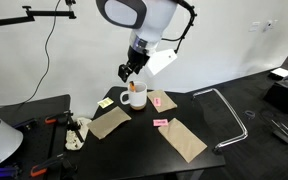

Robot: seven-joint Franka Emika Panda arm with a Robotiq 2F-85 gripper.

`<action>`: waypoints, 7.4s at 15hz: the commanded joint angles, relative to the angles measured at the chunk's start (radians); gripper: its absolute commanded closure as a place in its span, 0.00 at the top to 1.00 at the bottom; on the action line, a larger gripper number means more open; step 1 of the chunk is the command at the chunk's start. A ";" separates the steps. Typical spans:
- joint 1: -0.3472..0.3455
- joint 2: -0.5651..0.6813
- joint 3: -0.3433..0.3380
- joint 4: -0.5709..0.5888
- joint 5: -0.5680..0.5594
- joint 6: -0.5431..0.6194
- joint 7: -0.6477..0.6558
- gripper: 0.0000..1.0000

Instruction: Take the marker out of the white cup and place on the table

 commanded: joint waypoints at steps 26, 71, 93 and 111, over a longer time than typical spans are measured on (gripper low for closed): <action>-0.032 0.163 0.060 0.102 -0.039 0.077 -0.005 0.30; -0.067 0.218 0.109 0.148 -0.037 0.039 0.017 0.03; -0.076 -0.164 -0.029 0.167 0.071 -0.370 0.090 0.03; -0.045 -0.055 -0.047 0.175 0.053 0.176 0.464 0.03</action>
